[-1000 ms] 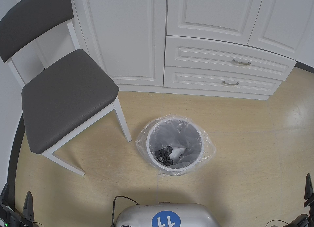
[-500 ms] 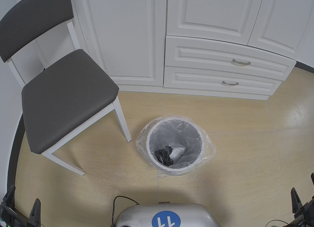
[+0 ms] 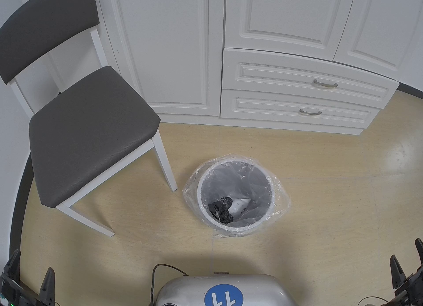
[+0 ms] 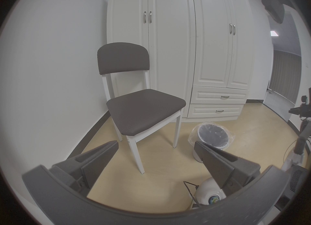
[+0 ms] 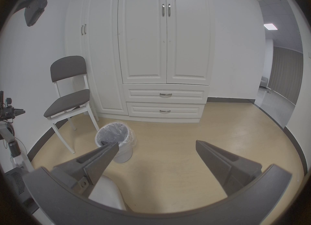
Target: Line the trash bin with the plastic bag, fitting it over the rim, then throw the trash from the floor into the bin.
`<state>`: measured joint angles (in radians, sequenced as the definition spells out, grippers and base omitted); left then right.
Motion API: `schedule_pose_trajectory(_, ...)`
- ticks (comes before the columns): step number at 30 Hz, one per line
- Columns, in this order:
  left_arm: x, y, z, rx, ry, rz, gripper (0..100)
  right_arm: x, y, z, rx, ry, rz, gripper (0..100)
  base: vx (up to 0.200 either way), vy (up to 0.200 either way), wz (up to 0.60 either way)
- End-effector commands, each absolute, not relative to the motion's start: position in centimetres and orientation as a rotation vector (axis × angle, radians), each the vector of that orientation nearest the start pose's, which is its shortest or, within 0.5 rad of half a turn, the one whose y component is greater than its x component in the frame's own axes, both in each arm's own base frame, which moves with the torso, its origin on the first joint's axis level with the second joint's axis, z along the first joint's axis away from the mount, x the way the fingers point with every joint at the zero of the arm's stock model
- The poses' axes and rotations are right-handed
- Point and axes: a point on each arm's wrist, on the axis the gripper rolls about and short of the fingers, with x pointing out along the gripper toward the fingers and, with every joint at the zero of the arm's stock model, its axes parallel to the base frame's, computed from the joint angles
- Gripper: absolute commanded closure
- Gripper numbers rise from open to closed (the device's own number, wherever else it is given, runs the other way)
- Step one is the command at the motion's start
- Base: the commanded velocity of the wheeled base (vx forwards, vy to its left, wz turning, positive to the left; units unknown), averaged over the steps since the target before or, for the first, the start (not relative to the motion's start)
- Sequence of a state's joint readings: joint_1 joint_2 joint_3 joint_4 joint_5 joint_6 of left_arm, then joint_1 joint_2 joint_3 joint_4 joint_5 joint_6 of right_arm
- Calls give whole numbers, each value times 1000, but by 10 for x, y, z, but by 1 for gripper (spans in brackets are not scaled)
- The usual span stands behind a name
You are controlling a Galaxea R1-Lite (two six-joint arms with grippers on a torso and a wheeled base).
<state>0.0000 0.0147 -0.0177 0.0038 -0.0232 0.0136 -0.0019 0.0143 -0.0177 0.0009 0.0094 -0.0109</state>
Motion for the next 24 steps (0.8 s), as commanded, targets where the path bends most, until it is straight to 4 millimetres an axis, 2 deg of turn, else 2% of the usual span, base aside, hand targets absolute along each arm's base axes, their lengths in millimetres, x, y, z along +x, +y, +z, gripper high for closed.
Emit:
schedule_pose_trajectory(1,-23,-1,76,20,1,-23,0,-23,0,75,-12,1,8,0,0,0,0)
schedule_pose_trajectory(24,-23,-1,76,18,1,-23,0,-23,0,76,-2,0,11,0,0,0,0)
